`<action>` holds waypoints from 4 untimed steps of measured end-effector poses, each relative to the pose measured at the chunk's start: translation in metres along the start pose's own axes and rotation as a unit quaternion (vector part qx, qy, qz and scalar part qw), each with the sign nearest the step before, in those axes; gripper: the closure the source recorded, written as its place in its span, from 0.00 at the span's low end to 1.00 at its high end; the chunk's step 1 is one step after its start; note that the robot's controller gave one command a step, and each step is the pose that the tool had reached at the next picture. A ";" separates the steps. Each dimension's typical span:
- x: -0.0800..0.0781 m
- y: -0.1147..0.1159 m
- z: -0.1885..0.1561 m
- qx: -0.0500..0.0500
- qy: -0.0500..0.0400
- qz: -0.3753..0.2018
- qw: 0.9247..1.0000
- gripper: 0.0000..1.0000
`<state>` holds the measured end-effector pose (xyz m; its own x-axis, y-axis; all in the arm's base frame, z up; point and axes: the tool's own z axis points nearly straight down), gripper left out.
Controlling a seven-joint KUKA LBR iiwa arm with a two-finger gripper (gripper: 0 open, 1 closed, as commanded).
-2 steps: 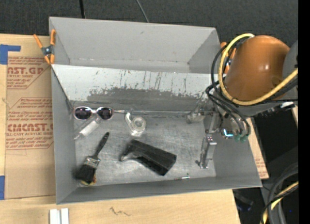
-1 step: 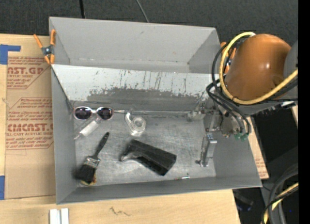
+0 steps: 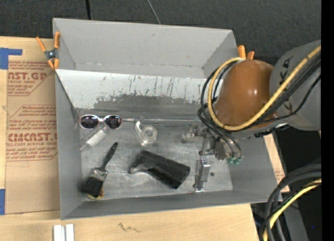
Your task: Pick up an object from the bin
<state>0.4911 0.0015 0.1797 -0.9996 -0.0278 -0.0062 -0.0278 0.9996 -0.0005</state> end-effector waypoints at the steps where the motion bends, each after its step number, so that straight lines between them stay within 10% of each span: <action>1: 0.004 0.037 0.021 -0.001 0.004 -0.046 0.999 0.00; 2: 0.008 0.047 0.046 0.000 0.003 0.049 0.999 0.00; 3: -0.007 0.073 0.102 0.002 -0.022 0.003 1.000 0.00; 4: -0.041 0.079 0.133 -0.003 -0.028 -0.001 1.000 1.00</action>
Offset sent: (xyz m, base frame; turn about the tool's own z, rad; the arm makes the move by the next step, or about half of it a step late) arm -0.0098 0.0497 -0.0504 0.1055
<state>0.5304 0.0818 0.0468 -0.9977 -0.0296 -0.0615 -0.0301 0.9995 0.0063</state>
